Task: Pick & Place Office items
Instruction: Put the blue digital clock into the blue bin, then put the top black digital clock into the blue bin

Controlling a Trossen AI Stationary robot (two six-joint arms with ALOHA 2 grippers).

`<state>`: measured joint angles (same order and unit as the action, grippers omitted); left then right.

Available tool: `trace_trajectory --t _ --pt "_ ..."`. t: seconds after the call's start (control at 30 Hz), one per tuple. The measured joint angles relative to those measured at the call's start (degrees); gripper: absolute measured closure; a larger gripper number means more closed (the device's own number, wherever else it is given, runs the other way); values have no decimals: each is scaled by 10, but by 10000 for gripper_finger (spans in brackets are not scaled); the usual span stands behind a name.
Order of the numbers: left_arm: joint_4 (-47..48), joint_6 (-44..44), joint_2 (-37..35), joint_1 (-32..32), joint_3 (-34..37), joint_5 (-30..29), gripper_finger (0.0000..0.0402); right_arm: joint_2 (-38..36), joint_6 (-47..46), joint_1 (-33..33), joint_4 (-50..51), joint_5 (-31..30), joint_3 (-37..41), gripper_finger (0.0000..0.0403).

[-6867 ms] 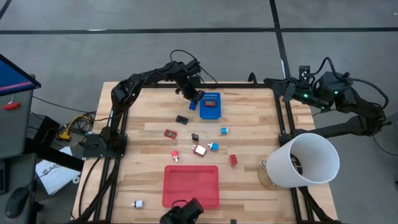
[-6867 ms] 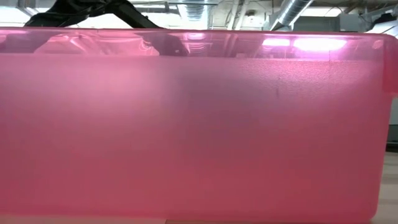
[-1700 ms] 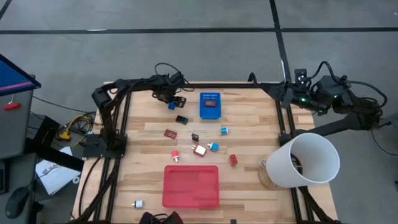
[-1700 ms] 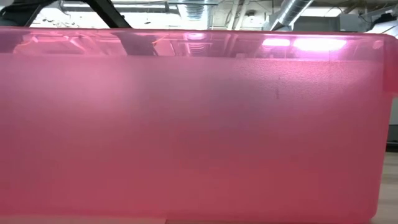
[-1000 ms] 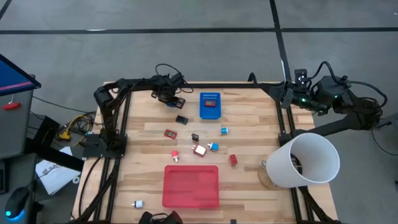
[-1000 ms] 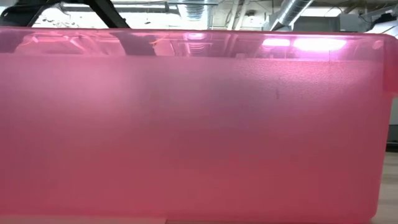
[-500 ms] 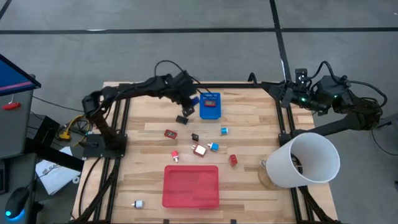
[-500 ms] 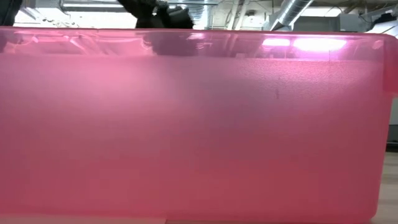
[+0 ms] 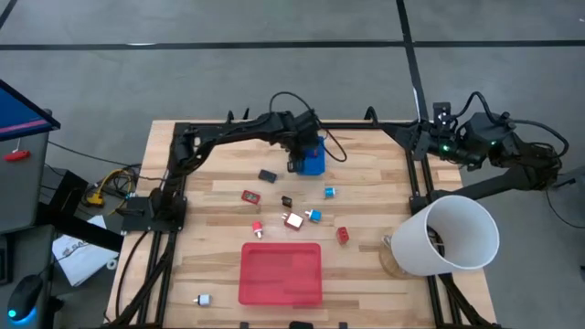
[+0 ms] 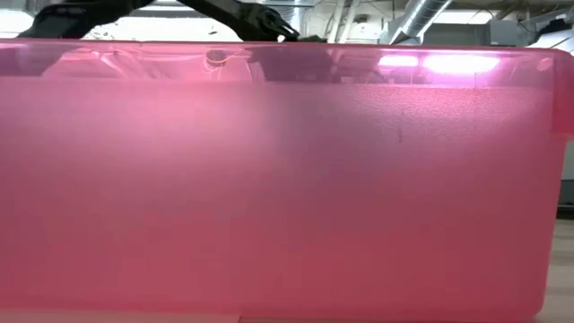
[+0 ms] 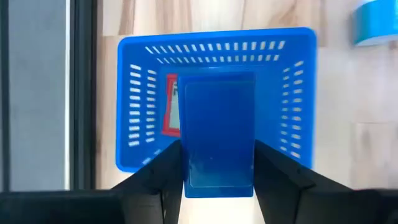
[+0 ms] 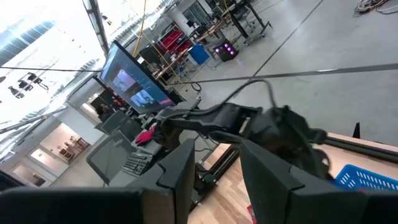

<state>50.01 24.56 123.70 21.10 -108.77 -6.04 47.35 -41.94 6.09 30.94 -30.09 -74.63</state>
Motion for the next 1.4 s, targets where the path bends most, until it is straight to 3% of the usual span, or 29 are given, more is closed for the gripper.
trace_trajectory --t 0.13,0.53,0.77,0.97,1.13,1.23,1.4 --pt "-21 -8 12 -1 -3 24 256 6 1 2 8 0 0 280" --pt "-61 -12 30 -2 -4 9 256 13 4 10 7 0 0 280" --pt "-87 -14 30 1 -4 -36 153 14 4 10 7 0 0 280" --pt "-88 -12 20 5 -3 -32 159 13 4 10 7 0 0 280" --pt "-44 11 -37 17 -2 -22 192 14 4 10 7 0 0 280" --pt "-8 24 -92 35 23 21 207 13 4 10 7 0 0 280" --pt "11 50 -204 68 150 128 215 14 6 10 7 0 0 280"
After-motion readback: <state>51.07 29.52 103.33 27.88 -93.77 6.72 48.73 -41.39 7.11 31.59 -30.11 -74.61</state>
